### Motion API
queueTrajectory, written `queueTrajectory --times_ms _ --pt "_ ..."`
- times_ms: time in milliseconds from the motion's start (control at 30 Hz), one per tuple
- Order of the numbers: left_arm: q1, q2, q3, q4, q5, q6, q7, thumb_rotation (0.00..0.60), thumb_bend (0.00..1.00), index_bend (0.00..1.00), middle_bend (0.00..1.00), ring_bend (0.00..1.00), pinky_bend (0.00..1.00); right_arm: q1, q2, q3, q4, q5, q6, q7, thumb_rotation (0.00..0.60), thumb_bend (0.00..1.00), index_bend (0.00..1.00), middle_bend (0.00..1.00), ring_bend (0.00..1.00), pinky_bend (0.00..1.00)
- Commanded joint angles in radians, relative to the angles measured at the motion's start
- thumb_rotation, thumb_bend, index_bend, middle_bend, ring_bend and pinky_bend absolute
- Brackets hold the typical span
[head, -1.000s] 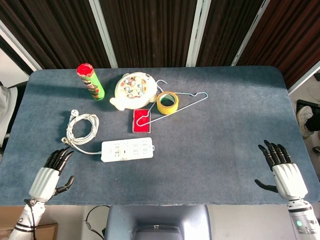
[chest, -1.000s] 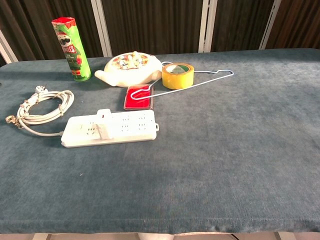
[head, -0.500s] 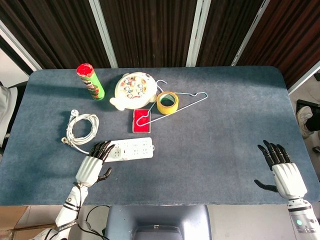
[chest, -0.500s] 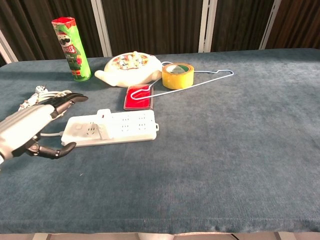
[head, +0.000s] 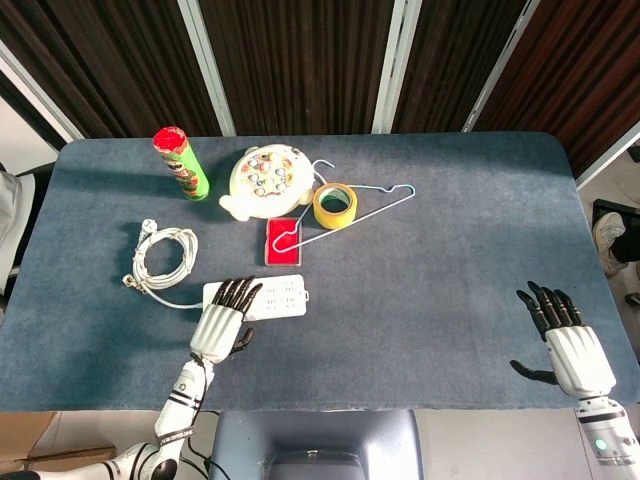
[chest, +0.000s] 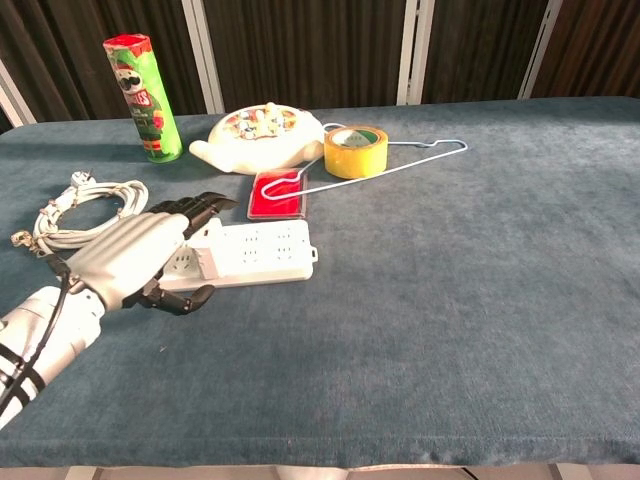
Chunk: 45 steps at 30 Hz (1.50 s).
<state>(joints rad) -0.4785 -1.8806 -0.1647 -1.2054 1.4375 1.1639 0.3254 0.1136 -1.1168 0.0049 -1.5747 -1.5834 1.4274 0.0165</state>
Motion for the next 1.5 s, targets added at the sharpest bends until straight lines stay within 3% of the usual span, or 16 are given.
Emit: queueTrajectory --times_ms 33,333,467,567,1000,1233,1400,1500 --pt "-0.023 -0.034 -0.011 0.026 -0.019 -0.010 0.042 0.600 0.36 0.00 0.00 0.00 0.08 0.000 0.004 -0.002 -0.002 -0.002 0.000 0.006 0.600 0.17 0.00 0.00 0.00 0.00" --pt "-0.057 -0.107 -0.026 0.151 -0.053 -0.004 0.108 0.600 0.36 0.00 0.00 0.00 0.08 -0.003 0.018 -0.006 -0.001 -0.007 0.005 0.035 0.600 0.17 0.00 0.00 0.00 0.00" --pt "-0.060 -0.116 -0.028 0.167 -0.055 0.014 0.112 0.600 0.36 0.04 0.09 0.07 0.11 -0.004 0.019 -0.006 -0.001 -0.008 0.008 0.036 0.600 0.17 0.00 0.00 0.00 0.00" --pt "-0.060 -0.114 -0.021 0.163 -0.056 0.018 0.112 0.600 0.36 0.09 0.17 0.15 0.14 -0.005 0.018 -0.005 -0.001 -0.006 0.009 0.035 0.600 0.17 0.00 0.00 0.00 0.00" --pt "-0.062 -0.102 -0.010 0.145 -0.059 0.030 0.117 0.600 0.47 0.23 0.31 0.28 0.25 -0.004 0.017 -0.010 -0.004 -0.011 0.005 0.024 0.600 0.17 0.00 0.00 0.00 0.00" --pt "-0.070 -0.080 -0.014 0.103 -0.066 0.028 0.115 0.600 0.52 0.28 0.35 0.33 0.32 0.070 -0.053 -0.023 0.069 -0.133 -0.035 0.016 0.600 0.17 0.00 0.00 0.00 0.00" --pt "-0.074 -0.069 -0.021 0.081 -0.083 0.021 0.132 0.600 0.53 0.30 0.38 0.35 0.34 0.208 -0.169 -0.015 0.172 -0.236 -0.132 0.084 0.600 0.40 0.00 0.04 0.00 0.00" --pt "-0.074 -0.066 -0.022 0.074 -0.082 0.033 0.130 0.600 0.53 0.32 0.40 0.36 0.36 0.286 -0.239 -0.005 0.211 -0.255 -0.210 0.089 0.600 0.45 0.00 0.07 0.00 0.00"
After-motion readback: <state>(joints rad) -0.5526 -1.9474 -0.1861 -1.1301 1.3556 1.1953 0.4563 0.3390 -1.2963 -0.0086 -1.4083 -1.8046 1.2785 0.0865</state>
